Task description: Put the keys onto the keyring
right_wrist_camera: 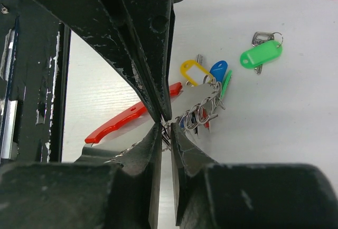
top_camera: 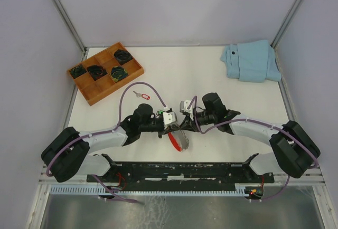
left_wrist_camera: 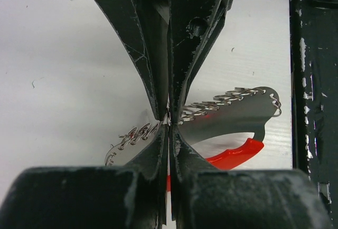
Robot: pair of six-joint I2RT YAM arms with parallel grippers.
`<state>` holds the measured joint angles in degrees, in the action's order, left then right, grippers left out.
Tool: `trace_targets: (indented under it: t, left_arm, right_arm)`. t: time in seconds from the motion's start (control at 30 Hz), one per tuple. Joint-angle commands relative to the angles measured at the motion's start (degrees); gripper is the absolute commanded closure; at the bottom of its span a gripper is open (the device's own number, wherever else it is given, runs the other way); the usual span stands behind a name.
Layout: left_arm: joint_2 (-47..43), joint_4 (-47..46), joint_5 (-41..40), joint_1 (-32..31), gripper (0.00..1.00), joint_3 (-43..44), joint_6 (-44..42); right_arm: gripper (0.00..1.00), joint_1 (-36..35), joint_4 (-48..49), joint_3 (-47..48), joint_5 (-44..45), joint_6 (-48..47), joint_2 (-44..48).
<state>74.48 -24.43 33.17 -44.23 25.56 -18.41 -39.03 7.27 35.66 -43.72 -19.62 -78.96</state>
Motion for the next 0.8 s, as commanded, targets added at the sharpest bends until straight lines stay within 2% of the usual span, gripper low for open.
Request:
trace_targets:
  t: [0.0,0.3,0.43,0.57,0.77]
  left_arm:
    - [-0.6,-2.8,2.2,-0.3,0.97,2.6,2.5]
    - [-0.1,-3.0,2.8,-0.3,0.97,3.2,3.3]
    - [-0.2,-3.5,3.3,-0.4,0.97,3.1,4.0]
    - [-1.6,-5.0,0.9,-0.4,0.84,2.1,5.3]
    - [-6.0,-10.1,-6.7,-0.2,0.69,-1.7,9.2]
  right_arm:
    - [0.83,-0.5,-0.1,2.2,0.1,-1.7,-0.2]
    - [0.90,-1.0,1.1,2.5,-0.2,-1.2,-1.3]
    - [0.98,-1.3,1.5,2.6,0.4,-0.7,-1.5]
    - [0.99,-1.1,1.6,1.6,2.2,0.0,0.7]
    - [0.99,-0.6,2.1,-1.4,5.1,2.2,5.3]
